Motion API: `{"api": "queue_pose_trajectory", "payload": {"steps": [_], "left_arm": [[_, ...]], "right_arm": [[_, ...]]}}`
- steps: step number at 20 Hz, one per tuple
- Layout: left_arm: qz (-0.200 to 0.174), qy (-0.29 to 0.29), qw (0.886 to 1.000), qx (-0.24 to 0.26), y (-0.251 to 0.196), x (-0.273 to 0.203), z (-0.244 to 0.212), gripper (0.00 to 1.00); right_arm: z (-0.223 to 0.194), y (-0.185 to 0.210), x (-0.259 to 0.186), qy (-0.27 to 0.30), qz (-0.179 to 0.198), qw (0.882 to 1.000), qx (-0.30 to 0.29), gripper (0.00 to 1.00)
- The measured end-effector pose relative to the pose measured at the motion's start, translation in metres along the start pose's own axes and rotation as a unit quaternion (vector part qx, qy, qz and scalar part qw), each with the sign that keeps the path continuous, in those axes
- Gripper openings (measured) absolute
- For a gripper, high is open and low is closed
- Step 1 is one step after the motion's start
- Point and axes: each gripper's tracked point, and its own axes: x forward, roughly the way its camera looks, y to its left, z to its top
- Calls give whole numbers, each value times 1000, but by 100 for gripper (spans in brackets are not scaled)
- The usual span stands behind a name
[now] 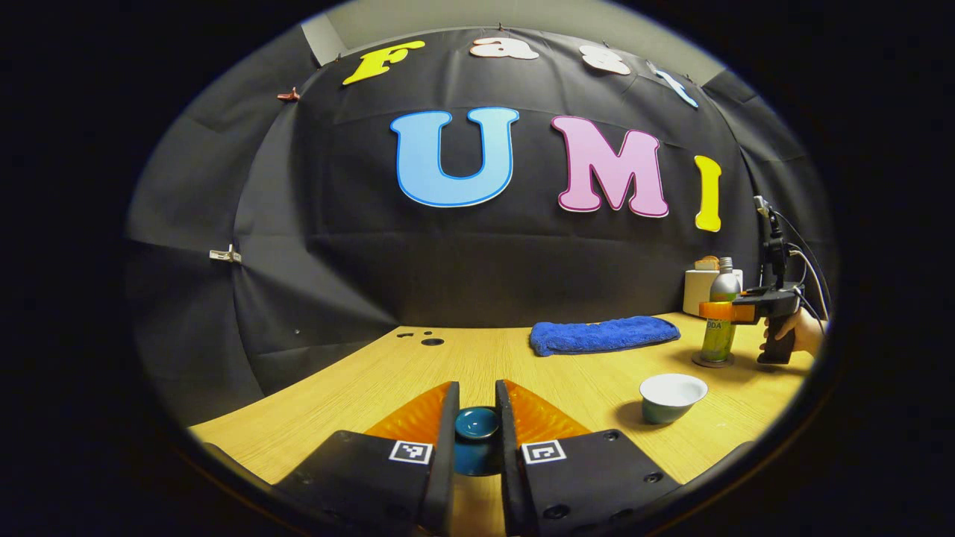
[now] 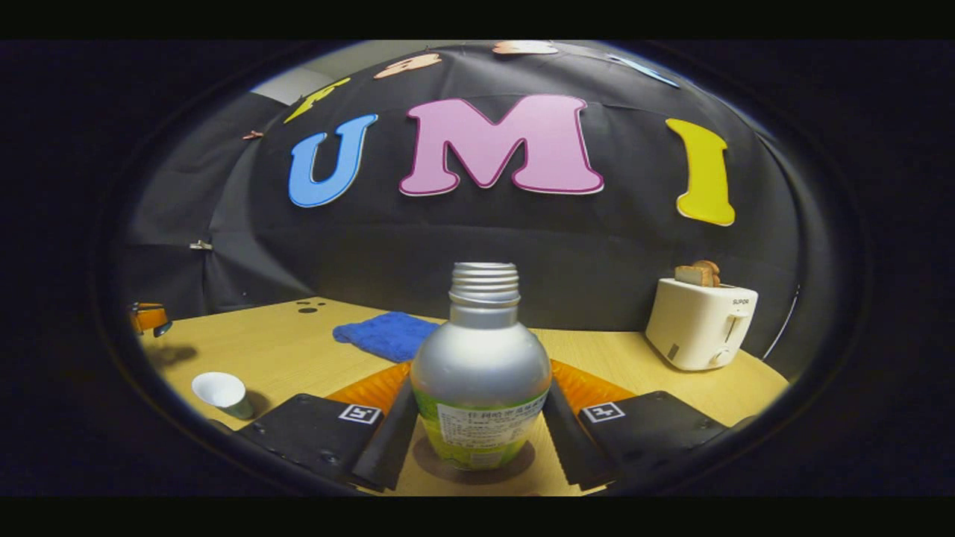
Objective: Open the teacup lid with one hand, grasp the water bottle and pour water into the teacup with the other hand; after pouring, place the water bottle on the coaster and then close the teacup lid.
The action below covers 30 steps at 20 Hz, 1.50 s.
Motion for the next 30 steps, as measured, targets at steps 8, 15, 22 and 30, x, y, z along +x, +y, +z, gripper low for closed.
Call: {"api": "queue_pose_trajectory", "payload": {"steps": [8,15,22,30], "left_arm": [[0,0,1000,0,0,0,0,29],[-1,0,1000,0,0,0,0,30],[-1,1,1000,0,0,0,-1,30],[-7,0,1000,0,-1,0,-1,29]], "right_arm": [[-2,-3,-3,22,-6,1000,16,99],[-7,-5,-20,57,-17,997,45,99],[-15,2,-60,61,-5,998,34,100],[-13,1,-123,34,-8,999,-35,98]]}}
